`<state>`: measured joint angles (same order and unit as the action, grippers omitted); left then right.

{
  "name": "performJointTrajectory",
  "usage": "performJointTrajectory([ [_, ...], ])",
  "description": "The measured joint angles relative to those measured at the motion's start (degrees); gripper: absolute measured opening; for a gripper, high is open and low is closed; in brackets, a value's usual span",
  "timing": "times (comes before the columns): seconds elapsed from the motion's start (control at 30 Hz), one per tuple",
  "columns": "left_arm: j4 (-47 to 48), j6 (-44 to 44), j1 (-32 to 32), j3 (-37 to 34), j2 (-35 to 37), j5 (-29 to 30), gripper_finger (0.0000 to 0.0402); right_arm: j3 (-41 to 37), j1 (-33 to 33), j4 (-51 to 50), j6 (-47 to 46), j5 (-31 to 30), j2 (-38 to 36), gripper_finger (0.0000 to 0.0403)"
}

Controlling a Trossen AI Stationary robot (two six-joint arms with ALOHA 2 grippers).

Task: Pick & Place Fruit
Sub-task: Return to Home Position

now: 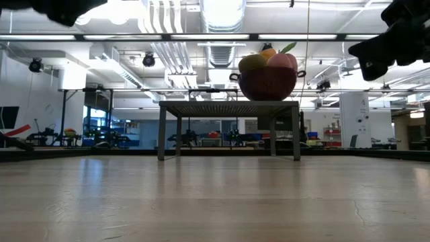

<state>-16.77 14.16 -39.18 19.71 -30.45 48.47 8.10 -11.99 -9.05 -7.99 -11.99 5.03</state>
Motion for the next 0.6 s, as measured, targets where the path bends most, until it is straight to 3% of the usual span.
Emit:
performJointTrajectory([
  [0.13,0.8,-2.0,0.0,-5.9,9.2,-1.0,0.0232,0.0,0.0,0.6,-1.1,0.0,0.0,0.0008],
  [0.23,3.4,-3.6,0.0,-9.0,15.5,-6.9,0.0232,0.0,0.0,0.6,-0.6,0.0,0.1,0.0008],
  [0.47,17.8,-11.8,-0.1,-10.7,26.5,-14.3,0.0232,0.0,0.0,1.7,2.6,-0.1,0.1,0.0008],
  [0.6,21.4,-10.0,-0.1,-11.0,30.3,-21.8,0.0232,0.0,0.0,5.3,7.5,0.3,0.0,0.0008],
])
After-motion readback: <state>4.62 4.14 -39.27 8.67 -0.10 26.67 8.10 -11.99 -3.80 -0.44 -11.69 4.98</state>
